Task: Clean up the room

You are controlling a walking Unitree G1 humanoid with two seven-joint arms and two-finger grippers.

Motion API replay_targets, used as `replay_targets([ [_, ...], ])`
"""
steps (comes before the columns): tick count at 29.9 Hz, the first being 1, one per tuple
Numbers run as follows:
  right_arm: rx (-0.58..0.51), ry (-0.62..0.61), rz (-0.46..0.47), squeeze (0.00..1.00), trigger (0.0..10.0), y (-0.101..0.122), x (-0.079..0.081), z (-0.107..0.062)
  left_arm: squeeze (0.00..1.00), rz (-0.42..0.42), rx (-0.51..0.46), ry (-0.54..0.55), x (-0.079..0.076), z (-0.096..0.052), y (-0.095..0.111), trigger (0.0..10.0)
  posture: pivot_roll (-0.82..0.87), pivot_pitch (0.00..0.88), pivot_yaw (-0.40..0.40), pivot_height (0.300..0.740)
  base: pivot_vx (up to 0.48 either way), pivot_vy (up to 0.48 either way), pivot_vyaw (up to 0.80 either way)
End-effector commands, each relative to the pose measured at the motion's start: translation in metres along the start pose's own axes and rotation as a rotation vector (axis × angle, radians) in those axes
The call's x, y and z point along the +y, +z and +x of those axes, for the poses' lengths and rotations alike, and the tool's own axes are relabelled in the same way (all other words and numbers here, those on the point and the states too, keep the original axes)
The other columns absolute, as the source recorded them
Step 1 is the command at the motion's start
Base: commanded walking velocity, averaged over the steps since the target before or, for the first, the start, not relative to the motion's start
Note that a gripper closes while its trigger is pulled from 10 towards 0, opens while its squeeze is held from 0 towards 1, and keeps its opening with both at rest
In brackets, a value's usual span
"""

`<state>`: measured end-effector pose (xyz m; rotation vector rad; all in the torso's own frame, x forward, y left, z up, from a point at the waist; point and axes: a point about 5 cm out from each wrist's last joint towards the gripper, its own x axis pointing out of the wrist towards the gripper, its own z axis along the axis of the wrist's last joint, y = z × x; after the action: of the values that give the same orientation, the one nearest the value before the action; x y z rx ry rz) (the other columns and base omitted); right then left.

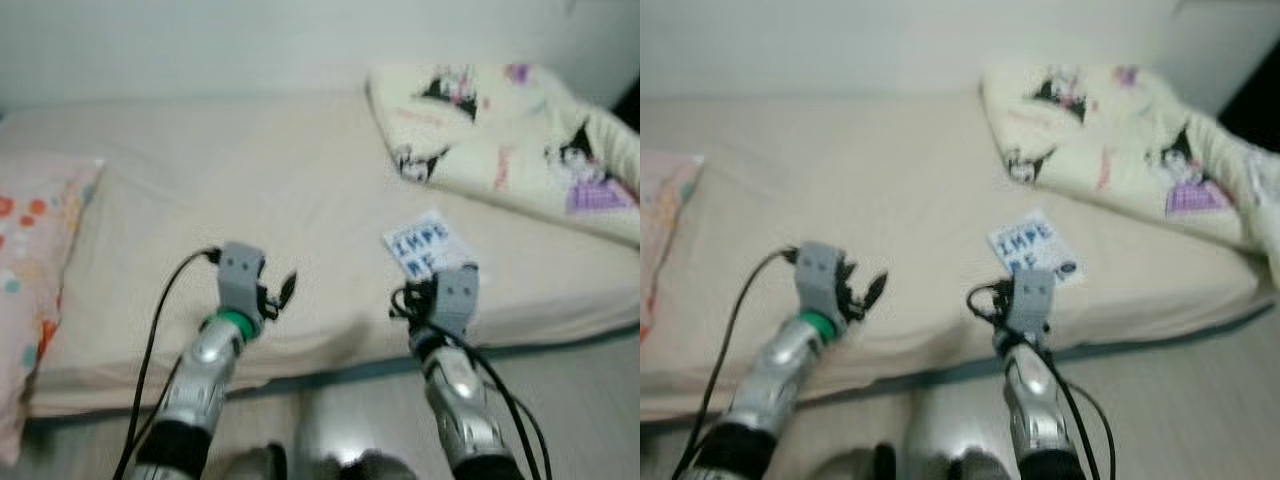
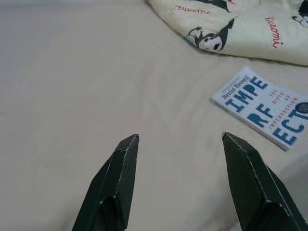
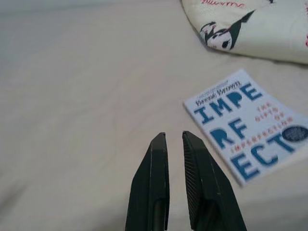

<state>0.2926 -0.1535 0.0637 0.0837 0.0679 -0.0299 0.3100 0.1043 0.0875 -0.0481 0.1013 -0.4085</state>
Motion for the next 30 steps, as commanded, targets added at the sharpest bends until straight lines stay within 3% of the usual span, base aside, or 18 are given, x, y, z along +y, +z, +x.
replay_targets([
  [1,0.032,-0.021,0.014,0.00,10.0,-0.007,-0.005,-0.003,0.00,-0.013,0.023,-0.006,-0.003,-0.002,-0.007,10.0,0.02,0.109,0.031,0.740,0.289,0.000,0.00],
  [8,0.036,-0.006,0.011,0.00,10.0,-0.007,-0.005,-0.002,0.00,-0.019,0.028,0.036,0.002,-0.003,-0.008,10.0,0.02,0.109,0.026,0.740,0.000,0.000,0.00],
  [13,0.047,0.087,-0.087,0.00,10.0,-0.006,0.007,0.001,0.00,-0.027,0.030,0.074,0.007,-0.005,-0.009,10.0,0.03,0.107,0.020,0.740,0.000,0.000,0.64],
  [20,0.029,0.089,-0.026,0.00,10.0,-0.004,0.008,0.002,0.00,-0.018,0.053,0.125,0.012,-0.006,-0.012,10.0,0.03,0.110,0.017,0.740,0.000,0.000,0.34],
  [30,0.024,0.103,-0.052,0.00,10.0,-0.002,0.005,0.002,0.00,0.008,0.050,0.128,0.011,-0.006,-0.011,10.0,0.03,0.114,0.018,0.740,0.000,0.000,0.00],
])
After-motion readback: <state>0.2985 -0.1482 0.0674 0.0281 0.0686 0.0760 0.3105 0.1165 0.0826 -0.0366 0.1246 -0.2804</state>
